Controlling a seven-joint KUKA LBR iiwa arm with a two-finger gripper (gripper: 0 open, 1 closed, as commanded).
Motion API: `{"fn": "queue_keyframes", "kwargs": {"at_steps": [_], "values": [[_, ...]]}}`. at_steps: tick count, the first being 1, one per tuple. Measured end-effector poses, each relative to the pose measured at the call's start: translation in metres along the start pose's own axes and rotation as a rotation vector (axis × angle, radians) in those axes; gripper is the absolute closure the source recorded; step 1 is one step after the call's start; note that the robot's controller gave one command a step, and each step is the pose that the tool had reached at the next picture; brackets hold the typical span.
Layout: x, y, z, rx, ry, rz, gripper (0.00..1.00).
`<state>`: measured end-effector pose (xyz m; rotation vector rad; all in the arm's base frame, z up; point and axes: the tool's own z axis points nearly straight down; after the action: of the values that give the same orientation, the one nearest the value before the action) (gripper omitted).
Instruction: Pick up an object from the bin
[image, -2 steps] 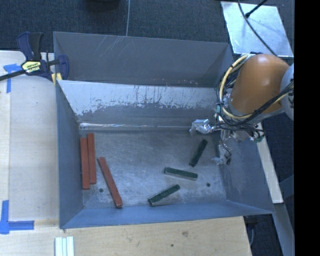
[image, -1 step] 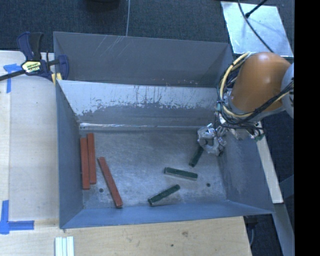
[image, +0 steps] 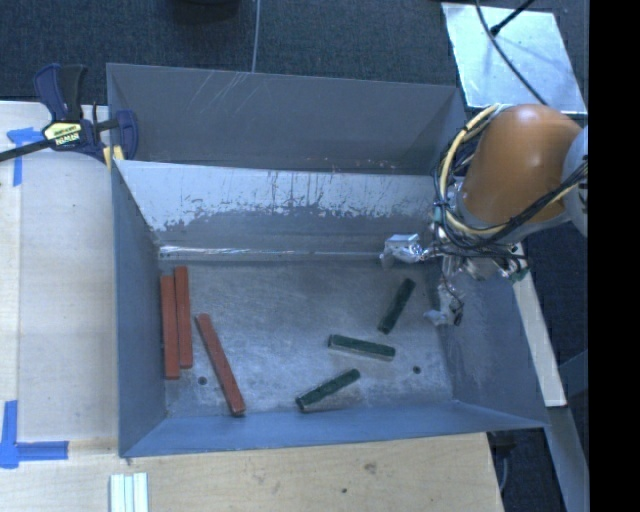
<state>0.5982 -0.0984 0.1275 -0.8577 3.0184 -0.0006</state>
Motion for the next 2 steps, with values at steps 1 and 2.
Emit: {"fn": "queue_keyframes", "kwargs": {"at_steps": [1,2], "values": [[-0.0076,-0.0101,0.0609,-0.004,0.004,-0.027,0.00],[-0.0092,-0.0111,0.0562,0.000,-0.002,-0.026,1.00]]}}
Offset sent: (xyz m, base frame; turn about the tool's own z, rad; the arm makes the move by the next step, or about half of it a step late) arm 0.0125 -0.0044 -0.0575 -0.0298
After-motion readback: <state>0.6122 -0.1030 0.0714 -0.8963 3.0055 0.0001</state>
